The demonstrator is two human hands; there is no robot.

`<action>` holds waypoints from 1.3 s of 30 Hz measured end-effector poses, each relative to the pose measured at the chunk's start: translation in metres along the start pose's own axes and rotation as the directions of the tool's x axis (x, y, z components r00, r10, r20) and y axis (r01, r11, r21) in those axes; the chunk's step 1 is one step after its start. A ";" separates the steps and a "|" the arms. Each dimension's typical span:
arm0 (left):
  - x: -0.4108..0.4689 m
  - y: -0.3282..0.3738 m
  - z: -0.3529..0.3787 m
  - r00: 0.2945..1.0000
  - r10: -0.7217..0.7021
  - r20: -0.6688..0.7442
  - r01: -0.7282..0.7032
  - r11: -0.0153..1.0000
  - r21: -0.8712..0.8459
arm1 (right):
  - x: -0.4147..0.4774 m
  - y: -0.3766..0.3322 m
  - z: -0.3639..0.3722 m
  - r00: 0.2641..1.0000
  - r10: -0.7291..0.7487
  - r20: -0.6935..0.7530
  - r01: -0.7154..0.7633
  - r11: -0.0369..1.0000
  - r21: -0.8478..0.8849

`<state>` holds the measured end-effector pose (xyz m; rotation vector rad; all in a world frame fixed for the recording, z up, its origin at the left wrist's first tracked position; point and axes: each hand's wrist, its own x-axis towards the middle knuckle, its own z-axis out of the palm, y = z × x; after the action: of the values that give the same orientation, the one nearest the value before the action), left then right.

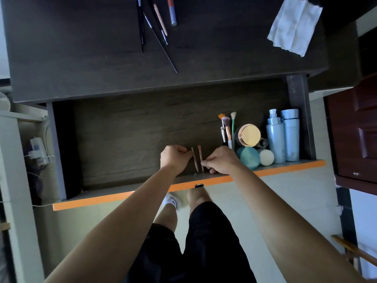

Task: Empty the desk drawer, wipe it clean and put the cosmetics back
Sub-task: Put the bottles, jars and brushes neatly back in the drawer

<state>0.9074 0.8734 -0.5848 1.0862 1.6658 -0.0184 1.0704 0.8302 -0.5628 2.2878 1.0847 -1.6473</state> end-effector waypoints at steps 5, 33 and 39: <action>-0.012 0.028 -0.060 0.933 0.318 -0.170 -0.284 0.938 0.198 | -0.011 -0.028 -0.042 0.972 -0.164 -0.170 0.168 0.986 0.013; 0.088 0.122 -0.163 0.707 0.587 -0.395 -0.280 0.745 0.606 | 0.108 -0.259 -0.156 0.627 -0.511 -0.588 0.526 0.835 -0.164; 0.088 0.122 -0.164 0.725 0.578 -0.375 -0.267 0.737 0.621 | 0.101 -0.233 -0.154 0.635 -0.482 -0.604 0.516 0.846 -0.133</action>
<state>0.8636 1.0837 -0.5266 2.0700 1.9058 0.1746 1.0645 1.1237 -0.5190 2.8337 1.9972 -1.0077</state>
